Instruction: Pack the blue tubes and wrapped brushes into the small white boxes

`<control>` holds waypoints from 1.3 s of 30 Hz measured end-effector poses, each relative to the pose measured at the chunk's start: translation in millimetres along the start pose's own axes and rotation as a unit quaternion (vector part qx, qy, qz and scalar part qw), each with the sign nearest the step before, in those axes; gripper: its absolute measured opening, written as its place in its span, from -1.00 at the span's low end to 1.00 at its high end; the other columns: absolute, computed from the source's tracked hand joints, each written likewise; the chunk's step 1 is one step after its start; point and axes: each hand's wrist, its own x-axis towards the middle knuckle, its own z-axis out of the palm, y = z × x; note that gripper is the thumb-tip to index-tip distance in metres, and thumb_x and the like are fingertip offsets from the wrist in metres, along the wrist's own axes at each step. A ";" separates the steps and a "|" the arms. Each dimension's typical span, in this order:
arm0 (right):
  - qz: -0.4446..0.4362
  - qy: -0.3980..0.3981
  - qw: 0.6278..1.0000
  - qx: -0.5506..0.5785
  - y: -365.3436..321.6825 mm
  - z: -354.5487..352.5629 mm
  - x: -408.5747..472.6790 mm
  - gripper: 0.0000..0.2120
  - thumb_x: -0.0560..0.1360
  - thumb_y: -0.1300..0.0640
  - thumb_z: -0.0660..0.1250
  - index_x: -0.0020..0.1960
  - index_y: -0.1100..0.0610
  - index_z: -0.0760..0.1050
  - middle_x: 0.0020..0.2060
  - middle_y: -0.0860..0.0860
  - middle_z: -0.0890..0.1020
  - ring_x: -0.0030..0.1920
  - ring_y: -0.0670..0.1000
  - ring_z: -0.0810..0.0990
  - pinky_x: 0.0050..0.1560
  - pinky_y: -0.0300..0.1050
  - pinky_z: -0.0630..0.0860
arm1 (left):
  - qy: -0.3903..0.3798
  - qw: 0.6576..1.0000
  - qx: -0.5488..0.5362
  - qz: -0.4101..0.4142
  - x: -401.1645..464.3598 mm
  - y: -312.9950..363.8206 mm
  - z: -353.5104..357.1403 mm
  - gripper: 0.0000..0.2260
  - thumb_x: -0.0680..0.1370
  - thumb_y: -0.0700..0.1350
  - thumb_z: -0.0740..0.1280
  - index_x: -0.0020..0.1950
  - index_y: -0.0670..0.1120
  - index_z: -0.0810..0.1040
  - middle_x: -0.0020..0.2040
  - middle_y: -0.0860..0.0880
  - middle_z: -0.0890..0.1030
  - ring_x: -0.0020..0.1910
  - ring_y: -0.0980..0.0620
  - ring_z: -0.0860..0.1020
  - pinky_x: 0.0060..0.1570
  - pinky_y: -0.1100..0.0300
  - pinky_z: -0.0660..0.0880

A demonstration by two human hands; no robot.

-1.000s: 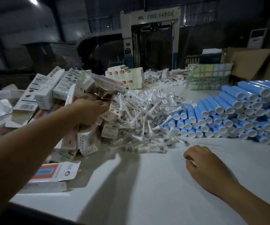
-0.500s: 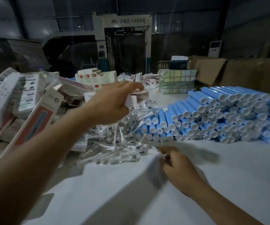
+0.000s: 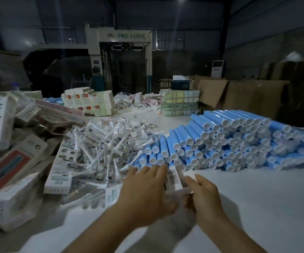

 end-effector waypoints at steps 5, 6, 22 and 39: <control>0.006 -0.033 0.985 -0.171 -8.3 1.3 2.1 -0.75 0.55 0.11 0.26 -0.21 0.22 0.57 -0.54 0.07 0.53 -0.55 0.01 0.44 -0.59 -0.25 0.29 | 0.092 0.995 0.005 0.022 -15.3 -4.5 21.5 -0.20 0.08 0.32 0.51 0.22 -0.05 0.59 0.00 0.03 0.64 -0.14 0.01 0.62 -0.22 0.10 0.55; -0.038 -0.021 0.973 -0.229 -16.7 -0.6 9.3 -0.74 0.54 0.09 0.26 -0.24 0.21 0.55 -0.50 0.03 0.55 -0.49 0.01 0.48 -0.52 -0.24 0.35 | 0.099 0.994 -0.009 0.035 -15.6 -5.4 23.4 -0.21 -0.01 0.31 0.54 0.13 -0.05 0.65 -0.09 0.04 0.65 -0.23 0.02 0.63 -0.32 0.13 0.55; -0.119 0.078 0.559 -0.817 -181.0 2.8 206.1 -0.91 0.57 0.15 0.19 -0.03 0.14 0.45 -0.05 0.06 0.49 0.06 0.12 0.50 0.10 -0.07 0.47 | 0.121 0.991 -0.004 0.058 -2.4 -4.0 38.6 -0.26 -0.09 0.28 0.53 0.00 -0.04 0.71 -0.18 0.01 0.68 -0.31 -0.01 0.64 -0.32 0.17 0.56; -0.246 0.103 0.659 -0.704 -198.4 -4.8 187.5 -0.80 0.51 0.07 0.31 -0.06 0.22 0.47 -0.04 0.21 0.60 -0.15 0.17 0.54 -0.17 -0.10 0.43 | 0.052 0.995 -0.054 0.072 -3.0 -4.6 21.0 -0.14 -0.05 0.42 0.49 0.14 -0.01 0.65 -0.10 0.09 0.66 -0.22 0.09 0.64 -0.32 0.20 0.55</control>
